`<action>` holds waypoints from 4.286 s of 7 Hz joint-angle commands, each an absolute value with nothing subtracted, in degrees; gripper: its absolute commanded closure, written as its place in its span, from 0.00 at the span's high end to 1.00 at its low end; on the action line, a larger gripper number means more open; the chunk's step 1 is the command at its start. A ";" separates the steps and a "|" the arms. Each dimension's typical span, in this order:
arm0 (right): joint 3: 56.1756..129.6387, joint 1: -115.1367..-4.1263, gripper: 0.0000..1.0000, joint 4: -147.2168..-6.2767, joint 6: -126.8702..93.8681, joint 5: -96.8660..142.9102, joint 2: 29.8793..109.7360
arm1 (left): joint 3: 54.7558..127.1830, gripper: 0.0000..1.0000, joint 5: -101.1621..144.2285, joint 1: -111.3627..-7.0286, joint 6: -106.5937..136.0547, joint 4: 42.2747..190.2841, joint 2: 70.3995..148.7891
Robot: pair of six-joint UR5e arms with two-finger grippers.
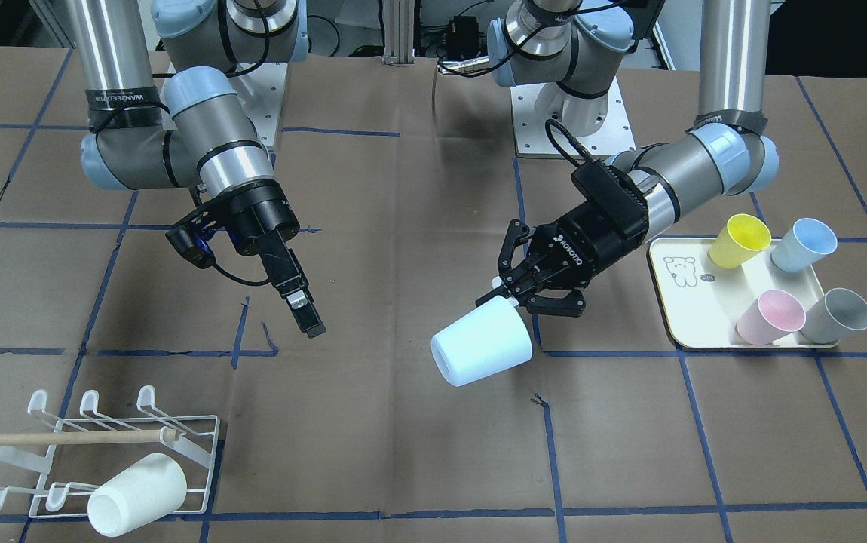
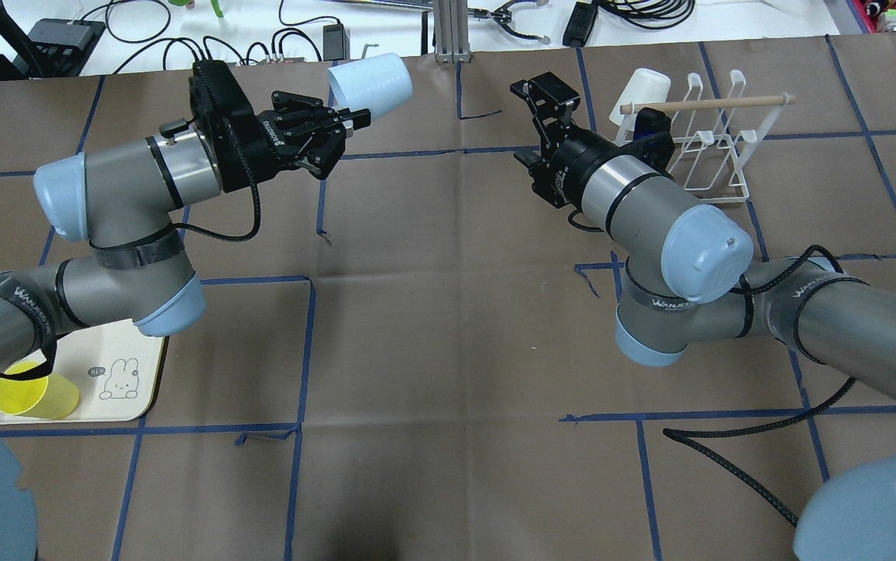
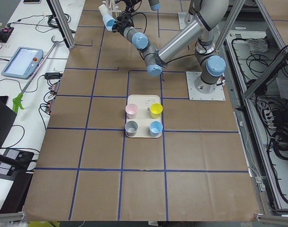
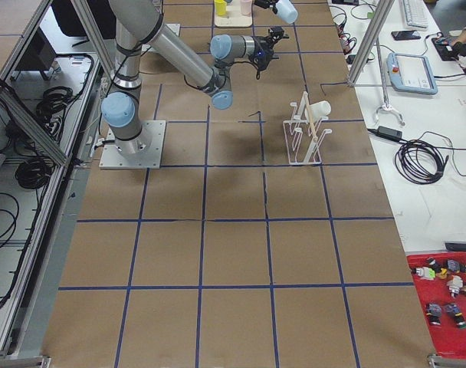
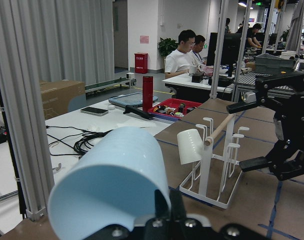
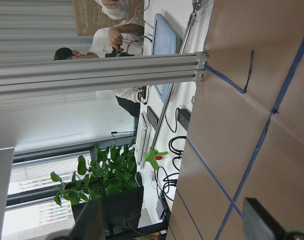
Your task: Transfer IKEA cup to right arm and place on rack
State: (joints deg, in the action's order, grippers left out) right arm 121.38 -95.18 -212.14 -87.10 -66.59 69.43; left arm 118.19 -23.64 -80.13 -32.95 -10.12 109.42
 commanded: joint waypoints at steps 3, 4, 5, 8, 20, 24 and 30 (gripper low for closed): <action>114.37 -100.36 0.99 -212.26 -92.10 -65.57 64.08 | 118.48 0.01 -23.99 -83.49 -29.45 -15.20 111.18; 111.56 -100.98 0.99 -212.17 -92.72 -65.83 63.03 | 118.48 0.01 -24.17 -83.67 -29.01 -15.29 111.18; 110.05 -101.60 0.99 -212.25 -94.99 -65.92 62.41 | 118.56 0.01 -24.17 -83.85 -29.00 -15.29 111.09; 109.69 -101.78 0.99 -212.08 -95.10 -65.92 62.40 | 118.48 0.01 -24.17 -84.29 -29.00 -15.47 111.01; 108.28 -103.97 0.46 -212.26 -95.36 -65.74 61.17 | 118.21 0.33 -24.17 -84.20 -27.69 -15.38 110.48; 108.02 -103.89 0.44 -212.26 -95.10 -65.74 61.08 | 117.77 0.99 -24.08 -84.11 -24.19 -15.82 110.48; 102.06 -84.07 0.24 -209.10 -66.44 -49.28 61.09 | 117.52 0.99 -24.33 -72.25 -23.82 -17.84 108.89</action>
State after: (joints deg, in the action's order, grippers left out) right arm 103.66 -89.73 -209.69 -75.72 -55.90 61.32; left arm 118.11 -23.42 -73.29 -23.98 -17.95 108.86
